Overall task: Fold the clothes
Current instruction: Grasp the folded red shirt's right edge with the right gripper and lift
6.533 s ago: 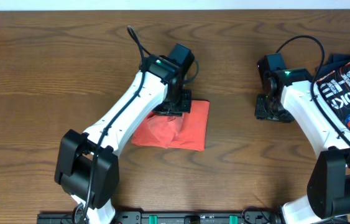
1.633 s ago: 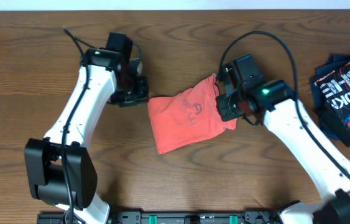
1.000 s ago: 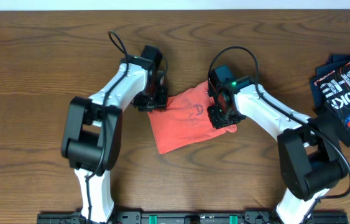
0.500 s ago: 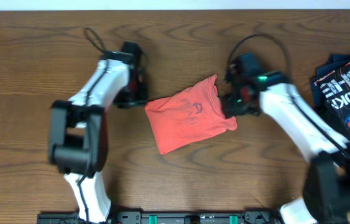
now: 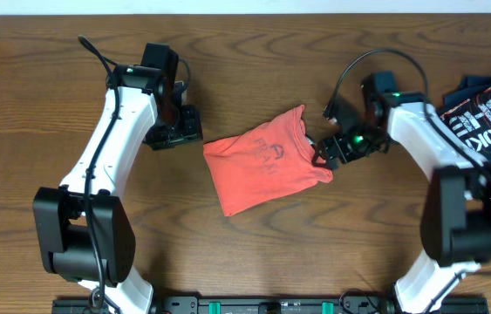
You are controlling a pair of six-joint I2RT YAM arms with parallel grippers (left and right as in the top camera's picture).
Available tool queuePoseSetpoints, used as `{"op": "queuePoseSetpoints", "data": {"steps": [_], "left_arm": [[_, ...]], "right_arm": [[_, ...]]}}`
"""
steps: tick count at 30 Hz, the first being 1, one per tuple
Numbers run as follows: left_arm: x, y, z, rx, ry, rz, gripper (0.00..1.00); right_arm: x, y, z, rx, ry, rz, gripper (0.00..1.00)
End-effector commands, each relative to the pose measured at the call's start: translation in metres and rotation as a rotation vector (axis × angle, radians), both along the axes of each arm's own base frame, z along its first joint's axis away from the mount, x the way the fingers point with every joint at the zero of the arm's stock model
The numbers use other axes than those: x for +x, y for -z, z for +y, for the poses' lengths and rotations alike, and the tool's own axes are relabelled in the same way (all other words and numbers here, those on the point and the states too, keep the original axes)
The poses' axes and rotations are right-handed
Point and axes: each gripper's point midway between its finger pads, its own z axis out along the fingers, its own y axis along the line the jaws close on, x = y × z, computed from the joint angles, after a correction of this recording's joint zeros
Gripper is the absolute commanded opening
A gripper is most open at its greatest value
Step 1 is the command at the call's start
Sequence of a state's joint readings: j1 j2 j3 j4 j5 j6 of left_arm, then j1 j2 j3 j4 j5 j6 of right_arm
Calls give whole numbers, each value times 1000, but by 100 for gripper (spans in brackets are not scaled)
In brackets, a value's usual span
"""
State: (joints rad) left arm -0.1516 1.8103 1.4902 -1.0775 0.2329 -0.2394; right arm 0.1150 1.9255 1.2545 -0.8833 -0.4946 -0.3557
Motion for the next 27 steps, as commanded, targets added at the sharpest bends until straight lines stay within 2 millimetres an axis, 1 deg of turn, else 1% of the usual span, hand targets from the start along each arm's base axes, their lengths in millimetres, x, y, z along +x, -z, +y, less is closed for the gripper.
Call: {"op": "queuePoseSetpoints", "data": {"steps": [1, 2, 5, 10, 11, 13, 14, 15, 16, 18, 19, 20, 21, 24, 27], "left_arm": [[-4, 5, -1, -7, -10, 27, 61], [-4, 5, -1, -7, -10, 27, 61], [-4, 5, -1, -7, -9, 27, 61], [-4, 5, -1, -7, -9, 27, 61], [-4, 5, 0, -7, -10, 27, 61], [-4, 5, 0, -7, -9, 27, 61], [-5, 5, 0, -6, -10, 28, 61], [-5, 5, 0, -7, -9, 29, 62], [-5, 5, 0, -6, -9, 31, 61], [-5, 5, 0, -6, -9, 32, 62], [-5, 5, 0, -6, -9, 32, 61], [-5, 5, 0, -6, -9, 32, 61], [-6, 5, 0, -6, -9, 32, 61], [-7, 5, 0, -5, -9, 38, 61], [-7, 5, 0, -5, -9, 40, 61]], "right_arm": [[-7, 14, 23, 127, -98, 19, 98], [-10, 21, 29, 159, -111, 42, 99], [-18, 32, 43, 222, -129, 92, 99], [-37, 44, 71, 307, -162, 184, 99], [-40, 48, 75, 305, -169, 196, 98], [-42, 54, 81, 285, -173, 204, 92], [-42, 56, 82, 267, -168, 207, 90], [-41, 57, 82, 253, -159, 207, 86], [-40, 57, 81, 245, -149, 209, 77], [-37, 57, 81, 242, -131, 211, 44], [-34, 57, 80, 242, -120, 210, 24], [-31, 57, 78, 242, -99, 208, 9], [-27, 57, 75, 242, -78, 208, 1], [-14, 56, 67, 244, -3, 208, 1], [0, 48, 59, 254, 41, 192, 1]]}}
